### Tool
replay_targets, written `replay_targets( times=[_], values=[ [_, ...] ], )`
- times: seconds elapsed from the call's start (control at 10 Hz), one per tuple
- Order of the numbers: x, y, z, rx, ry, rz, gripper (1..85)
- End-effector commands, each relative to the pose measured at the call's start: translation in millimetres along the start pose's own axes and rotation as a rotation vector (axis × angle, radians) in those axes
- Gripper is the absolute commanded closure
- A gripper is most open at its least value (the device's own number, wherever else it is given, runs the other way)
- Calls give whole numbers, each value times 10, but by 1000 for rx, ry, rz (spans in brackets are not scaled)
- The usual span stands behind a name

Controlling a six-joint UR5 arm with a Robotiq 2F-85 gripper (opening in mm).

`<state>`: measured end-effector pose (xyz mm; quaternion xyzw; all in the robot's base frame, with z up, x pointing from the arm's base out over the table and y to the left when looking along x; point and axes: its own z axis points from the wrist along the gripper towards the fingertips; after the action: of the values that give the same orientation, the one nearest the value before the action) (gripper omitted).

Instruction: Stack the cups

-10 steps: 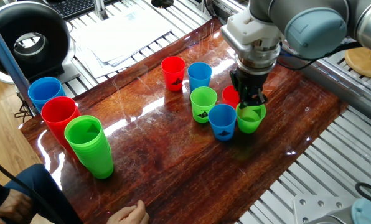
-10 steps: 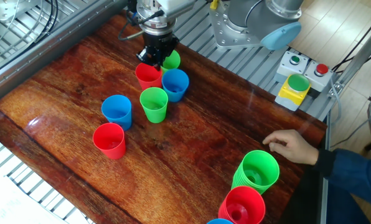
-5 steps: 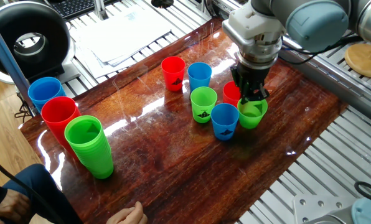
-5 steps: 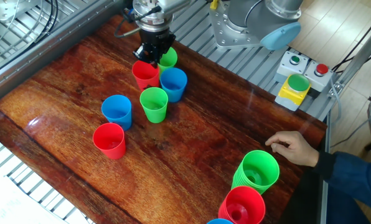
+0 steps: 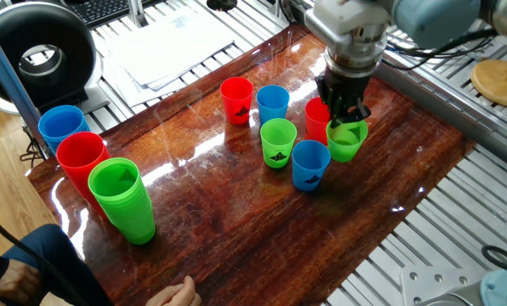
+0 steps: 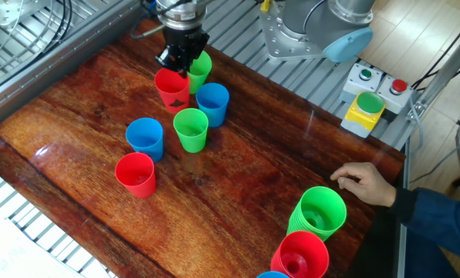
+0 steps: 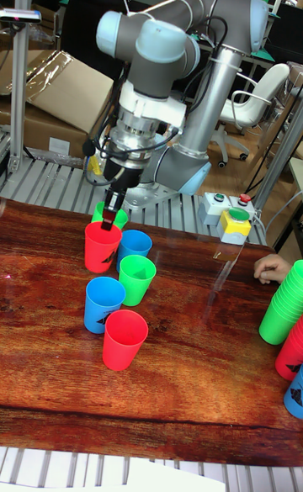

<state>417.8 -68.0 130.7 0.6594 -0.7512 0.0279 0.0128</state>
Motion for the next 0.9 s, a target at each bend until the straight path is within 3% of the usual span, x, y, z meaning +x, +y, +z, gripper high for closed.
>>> replay_targets(
  times=[0.0,0.4,0.8],
  values=[
    [-89,-35,-203,-13,-13,-4,843],
    [-25,-115,-310,21,47,-83,843],
    [-145,-61,-416,8,39,-63,843]
  ],
)
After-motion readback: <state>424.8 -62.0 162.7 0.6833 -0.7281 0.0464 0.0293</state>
